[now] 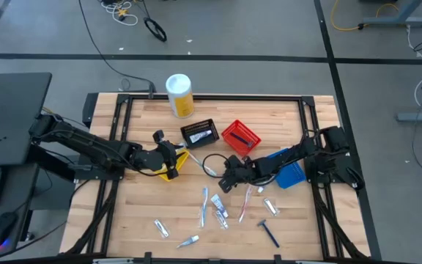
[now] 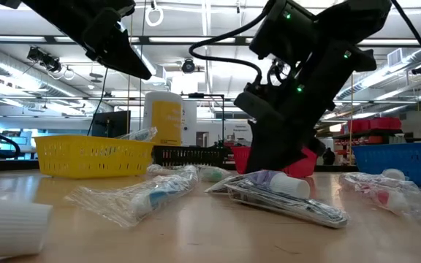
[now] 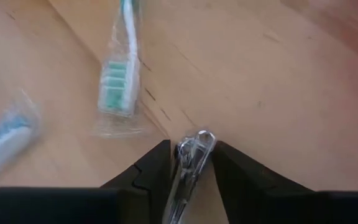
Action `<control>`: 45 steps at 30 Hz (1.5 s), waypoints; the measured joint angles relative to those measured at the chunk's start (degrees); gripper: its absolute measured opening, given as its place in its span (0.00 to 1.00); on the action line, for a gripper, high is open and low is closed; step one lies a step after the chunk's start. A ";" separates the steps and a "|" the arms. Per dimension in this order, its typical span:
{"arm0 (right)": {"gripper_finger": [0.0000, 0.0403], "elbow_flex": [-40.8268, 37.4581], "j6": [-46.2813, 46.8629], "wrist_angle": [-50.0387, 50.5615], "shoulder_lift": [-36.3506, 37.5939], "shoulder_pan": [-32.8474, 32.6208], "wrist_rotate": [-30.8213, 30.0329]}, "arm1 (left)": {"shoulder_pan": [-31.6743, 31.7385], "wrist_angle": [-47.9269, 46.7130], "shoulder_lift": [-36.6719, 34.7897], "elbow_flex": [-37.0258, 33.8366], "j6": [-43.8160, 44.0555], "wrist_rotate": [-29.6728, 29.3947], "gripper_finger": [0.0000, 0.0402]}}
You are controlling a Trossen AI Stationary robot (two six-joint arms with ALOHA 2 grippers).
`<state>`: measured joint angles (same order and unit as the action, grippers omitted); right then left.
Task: Pick & Place Travel size toiletries
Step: Put the silver nail cutter into the blue basket
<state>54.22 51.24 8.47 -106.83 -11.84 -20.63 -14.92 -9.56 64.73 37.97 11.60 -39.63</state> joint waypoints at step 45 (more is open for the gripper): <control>0.27 -16.21 24.76 52.50 31.56 -6.16 0.23 | 0.01 0.00 0.00 0.00 1.55 0.26 0.28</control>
<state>38.00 75.99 60.97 -75.26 -18.00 -20.40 -14.90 -9.56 64.73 37.97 13.15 -39.37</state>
